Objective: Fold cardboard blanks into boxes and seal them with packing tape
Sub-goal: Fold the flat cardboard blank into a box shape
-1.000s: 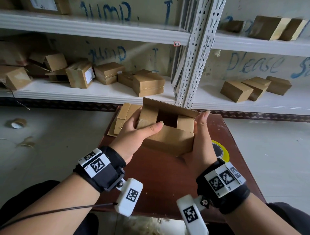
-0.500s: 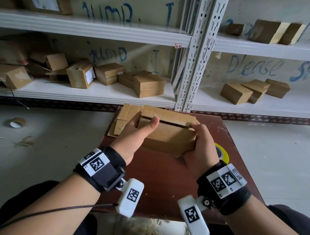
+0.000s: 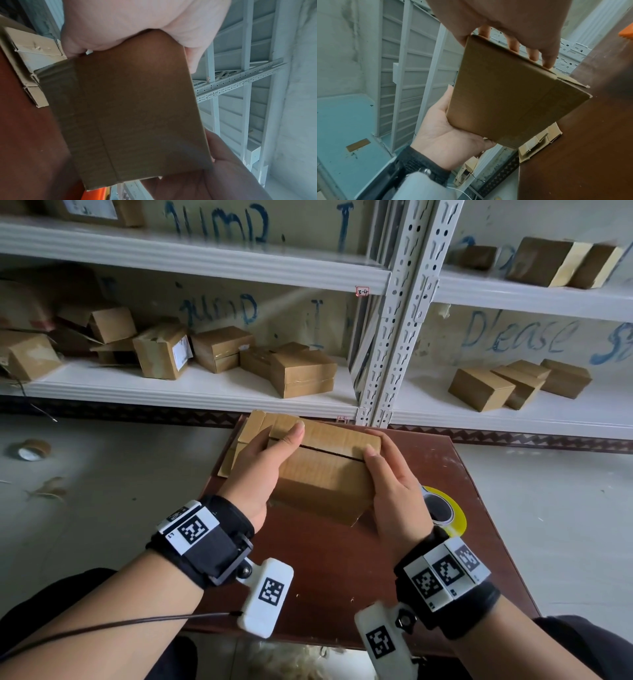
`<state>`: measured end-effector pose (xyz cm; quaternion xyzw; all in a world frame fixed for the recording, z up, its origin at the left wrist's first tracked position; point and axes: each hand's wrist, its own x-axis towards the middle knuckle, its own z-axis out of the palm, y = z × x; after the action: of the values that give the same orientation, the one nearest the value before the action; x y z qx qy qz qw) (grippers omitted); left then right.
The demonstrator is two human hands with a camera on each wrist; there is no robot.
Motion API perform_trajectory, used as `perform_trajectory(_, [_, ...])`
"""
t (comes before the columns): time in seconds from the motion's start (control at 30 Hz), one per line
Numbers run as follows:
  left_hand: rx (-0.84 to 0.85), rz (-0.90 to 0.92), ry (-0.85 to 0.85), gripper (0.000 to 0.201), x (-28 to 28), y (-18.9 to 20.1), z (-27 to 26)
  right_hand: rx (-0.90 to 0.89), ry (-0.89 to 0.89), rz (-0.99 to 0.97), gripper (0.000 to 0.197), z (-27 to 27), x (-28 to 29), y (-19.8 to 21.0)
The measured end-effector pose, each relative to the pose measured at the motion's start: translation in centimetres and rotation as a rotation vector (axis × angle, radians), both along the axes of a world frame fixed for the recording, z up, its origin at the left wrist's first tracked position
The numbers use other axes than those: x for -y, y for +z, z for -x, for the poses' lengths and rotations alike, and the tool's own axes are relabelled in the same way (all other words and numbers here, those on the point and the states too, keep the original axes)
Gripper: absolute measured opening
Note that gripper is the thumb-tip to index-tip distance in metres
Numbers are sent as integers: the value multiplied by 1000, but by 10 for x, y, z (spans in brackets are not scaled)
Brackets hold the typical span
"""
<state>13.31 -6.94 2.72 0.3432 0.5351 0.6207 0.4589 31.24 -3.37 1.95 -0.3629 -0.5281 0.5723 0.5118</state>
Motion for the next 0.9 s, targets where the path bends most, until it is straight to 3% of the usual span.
perform_trajectory(0.13, [-92,-23,-5,23,1,0,-5,-33,-72,66,25,-1,-2,-2])
perform_trajectory(0.17, [-91,-29,-6,23,0,-1,-6,-39,-78,85,21,-2,-2,-2])
perform_trajectory(0.27, [-82,32,-14,53,-2,-4,-9,-3,-109,74,18,-3,-3,-6])
perform_trajectory(0.37, [-84,93,3,33,-7,-15,-9,55,-139,56,21,-4,-6,-10])
perform_trajectory(0.4, [-83,111,1,39,-8,-20,-8,76,-148,59,22,-4,-7,-12])
perform_trajectory(0.47, [-101,146,-21,71,-10,-29,-11,119,-153,86,23,-6,-9,-15])
perform_trajectory(0.5, [-106,178,-33,78,-11,-32,-12,139,-151,108,23,-8,-11,-17])
perform_trajectory(0.53, [-100,200,-34,72,-12,-36,-13,165,-149,125,24,-9,-13,-20])
perform_trajectory(0.6, [-103,242,-39,38,-15,-43,-16,253,-155,119,25,-11,-20,-26])
perform_trajectory(0.63, [-103,257,-46,30,-17,-49,-17,302,-161,114,27,-12,-23,-31])
perform_trajectory(0.73, [-100,307,-47,50,-19,-65,-21,415,-155,139,32,-12,-32,-48])
perform_trajectory(0.8, [-132,344,-25,29,-20,-77,-22,494,-120,183,36,-13,-35,-58])
perform_trajectory(0.9, [-240,338,2,39,-21,-83,-25,557,-107,212,40,-14,-43,-67])
